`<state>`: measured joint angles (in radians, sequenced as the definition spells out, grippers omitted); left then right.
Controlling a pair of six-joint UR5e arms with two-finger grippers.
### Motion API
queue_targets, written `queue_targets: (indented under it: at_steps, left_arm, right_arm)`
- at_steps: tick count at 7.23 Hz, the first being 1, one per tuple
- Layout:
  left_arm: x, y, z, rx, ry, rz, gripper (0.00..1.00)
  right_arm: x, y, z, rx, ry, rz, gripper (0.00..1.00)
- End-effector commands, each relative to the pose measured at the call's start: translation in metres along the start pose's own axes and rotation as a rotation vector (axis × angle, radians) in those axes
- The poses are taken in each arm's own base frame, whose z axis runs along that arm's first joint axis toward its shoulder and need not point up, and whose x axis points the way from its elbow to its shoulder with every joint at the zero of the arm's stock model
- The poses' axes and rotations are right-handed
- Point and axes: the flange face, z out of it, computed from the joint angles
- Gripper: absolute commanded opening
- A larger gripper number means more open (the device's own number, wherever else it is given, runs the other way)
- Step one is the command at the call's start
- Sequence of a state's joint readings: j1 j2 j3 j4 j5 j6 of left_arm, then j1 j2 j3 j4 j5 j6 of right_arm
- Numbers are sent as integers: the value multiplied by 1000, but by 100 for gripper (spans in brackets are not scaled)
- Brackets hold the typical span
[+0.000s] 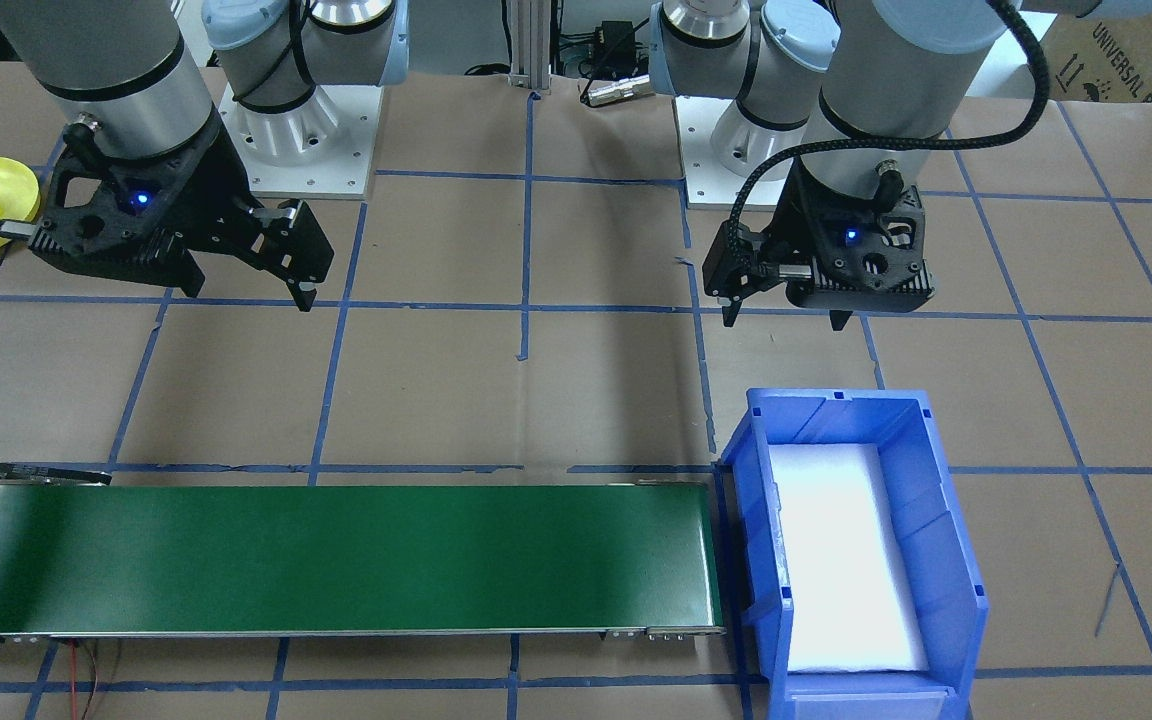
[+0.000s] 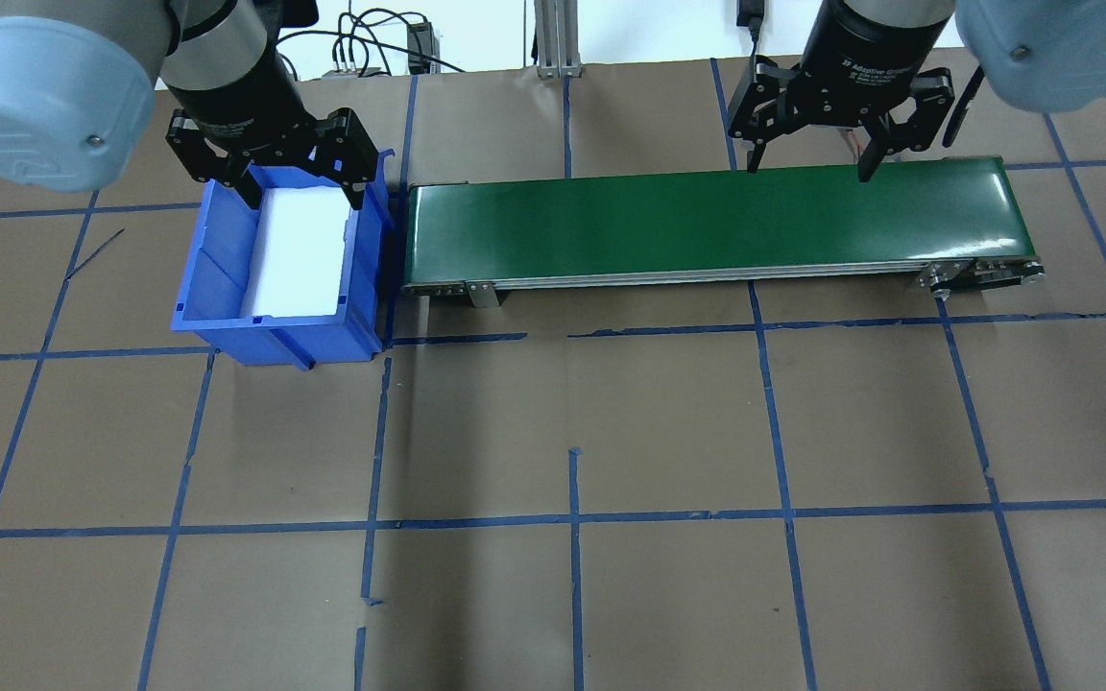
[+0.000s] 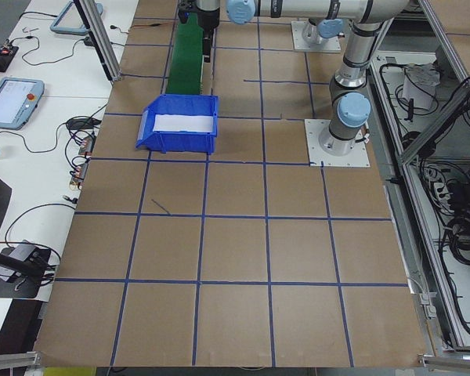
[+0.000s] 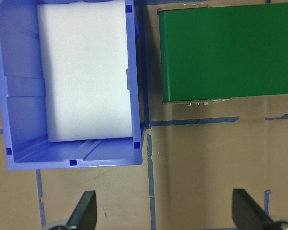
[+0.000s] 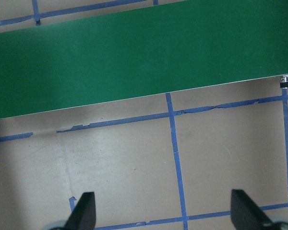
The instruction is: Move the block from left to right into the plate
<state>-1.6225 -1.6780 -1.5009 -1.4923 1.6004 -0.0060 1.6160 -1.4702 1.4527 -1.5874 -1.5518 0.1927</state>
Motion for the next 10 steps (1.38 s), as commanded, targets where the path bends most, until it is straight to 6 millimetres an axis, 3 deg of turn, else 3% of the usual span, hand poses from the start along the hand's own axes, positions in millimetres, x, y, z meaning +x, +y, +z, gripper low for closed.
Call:
queue_targets:
  at_steps: [1, 5, 10]
  left_arm:
    - [-2, 4, -10, -44, 2, 8, 100]
    - [5, 15, 4, -78, 3, 7, 100]
    - [0, 11, -3, -54, 5, 2, 100]
  right_arm:
    - [2, 1, 1, -3, 9, 3, 99]
    - [2, 1, -1, 1, 7, 3, 100]
    - [2, 1, 0, 2, 10, 3, 100]
